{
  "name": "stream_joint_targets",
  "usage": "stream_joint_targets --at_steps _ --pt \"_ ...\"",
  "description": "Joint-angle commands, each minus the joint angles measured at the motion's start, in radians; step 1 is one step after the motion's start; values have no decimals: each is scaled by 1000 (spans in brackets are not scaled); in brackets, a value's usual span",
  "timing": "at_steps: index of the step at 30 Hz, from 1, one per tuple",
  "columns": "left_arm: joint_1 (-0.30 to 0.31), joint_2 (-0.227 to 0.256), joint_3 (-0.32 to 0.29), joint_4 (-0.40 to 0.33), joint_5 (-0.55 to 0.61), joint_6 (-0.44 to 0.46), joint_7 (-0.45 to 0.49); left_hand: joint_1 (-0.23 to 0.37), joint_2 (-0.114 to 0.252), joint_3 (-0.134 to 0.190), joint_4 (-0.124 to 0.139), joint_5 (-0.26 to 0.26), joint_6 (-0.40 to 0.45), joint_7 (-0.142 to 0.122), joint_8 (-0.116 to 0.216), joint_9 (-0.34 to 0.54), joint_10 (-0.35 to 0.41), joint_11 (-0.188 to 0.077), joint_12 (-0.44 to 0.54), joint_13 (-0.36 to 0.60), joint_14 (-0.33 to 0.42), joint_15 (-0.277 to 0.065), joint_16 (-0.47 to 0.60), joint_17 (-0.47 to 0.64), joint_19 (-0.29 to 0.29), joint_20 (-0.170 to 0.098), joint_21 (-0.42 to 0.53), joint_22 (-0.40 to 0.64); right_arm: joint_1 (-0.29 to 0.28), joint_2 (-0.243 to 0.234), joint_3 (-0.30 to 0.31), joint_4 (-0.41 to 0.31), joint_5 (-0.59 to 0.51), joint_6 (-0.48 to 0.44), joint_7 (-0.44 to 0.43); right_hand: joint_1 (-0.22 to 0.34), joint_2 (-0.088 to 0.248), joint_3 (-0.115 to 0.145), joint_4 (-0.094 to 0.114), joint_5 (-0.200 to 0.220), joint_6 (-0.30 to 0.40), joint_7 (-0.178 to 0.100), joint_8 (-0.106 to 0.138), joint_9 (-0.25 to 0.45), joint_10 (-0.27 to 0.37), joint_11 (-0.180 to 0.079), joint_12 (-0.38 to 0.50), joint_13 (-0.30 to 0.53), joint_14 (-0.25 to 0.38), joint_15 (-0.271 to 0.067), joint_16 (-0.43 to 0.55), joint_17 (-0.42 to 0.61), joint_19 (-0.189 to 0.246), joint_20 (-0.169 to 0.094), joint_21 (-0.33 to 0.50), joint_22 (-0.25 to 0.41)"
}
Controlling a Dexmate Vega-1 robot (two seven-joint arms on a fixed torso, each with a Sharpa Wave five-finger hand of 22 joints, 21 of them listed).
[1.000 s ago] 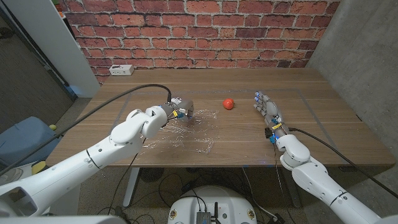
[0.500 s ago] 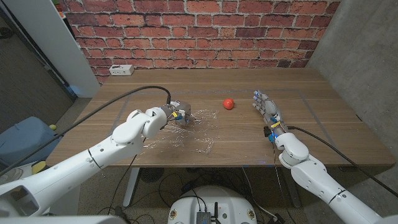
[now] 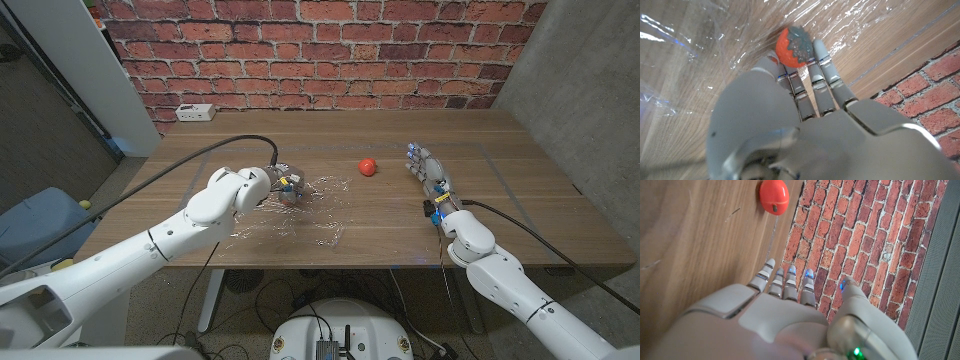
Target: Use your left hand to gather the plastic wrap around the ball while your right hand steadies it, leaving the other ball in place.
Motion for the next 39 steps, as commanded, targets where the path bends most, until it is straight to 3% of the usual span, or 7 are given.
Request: stream_joint_targets --at_steps 1,9,15,21,27,33,39 --pt "-54 -12 39 -15 88 38 -152 -60 -24 -17 3 -10 -76 -25 -44 -27 -90 7 -82 -30 -108 -87 -48 -15 -81 49 -38 5 9 2 -1 8 -5 5 5 -1 1 6 -1 1 2 -2 -1 2 6 -3 -1 5 10 -2 2 6 8 2 5 2" --pt "-22 -9 16 -42 135 57 -140 -109 -49 -41 -9 -6 -261 -45 -85 -59 -233 28 -197 -69 -340 -15 -113 -58 -185 86 -98 6 19 5 -4 21 -3 12 17 -1 1 6 0 1 4 -1 0 2 9 0 -1 5 12 -4 3 6 9 3 5 2" --pt "14 -12 -6 -64 189 97 -108 -148 -48 -57 2 -6 -343 -48 -88 -68 -281 41 -230 -80 -414 13 -113 -73 -204 106 -116 6 26 -3 -9 14 -8 -9 15 0 1 7 -1 1 6 1 1 2 9 -1 -1 5 14 -1 2 6 10 6 6 2" --pt "72 -38 -37 -65 271 180 -35 -177 -7 -52 24 -4 -338 -41 -75 -72 -277 39 -233 -86 -426 22 -103 -79 -193 114 -118 7 38 -44 -21 -52 -54 -137 -53 32 3 24 -24 7 11 -10 2 1 10 -14 -2 4 13 -14 -3 -1 8 -2 4 1" --pt "125 -69 -64 -37 315 243 76 -306 -4 -97 89 -8 -290 -38 -55 -74 -246 41 -230 -98 -406 19 -85 -99 -169 119 -128 5 74 -98 -48 -132 -99 -325 -105 49 8 34 -34 9 13 -16 3 1 10 -21 -3 4 12 -21 -5 -3 5 -7 3 1" --pt "157 -144 -57 26 457 370 161 -307 47 -73 94 -2 -276 -39 -55 -76 -230 38 -229 -106 -380 8 -76 -112 -151 117 -131 6 131 -126 -95 -169 -134 -470 -110 63 15 44 -41 11 16 -20 4 1 10 -28 -3 4 8 -27 -8 -4 3 -10 2 1" --pt "174 -195 -80 68 472 432 206 -296 56 -57 82 -1 -269 -42 -56 -78 -210 28 -225 -111 -351 -3 -69 -126 -125 104 -129 5 178 -141 -135 -215 -174 -588 -126 84 42 65 -38 13 25 -29 6 2 16 -44 -1 5 10 -45 -4 -1 5 -31 3 2"
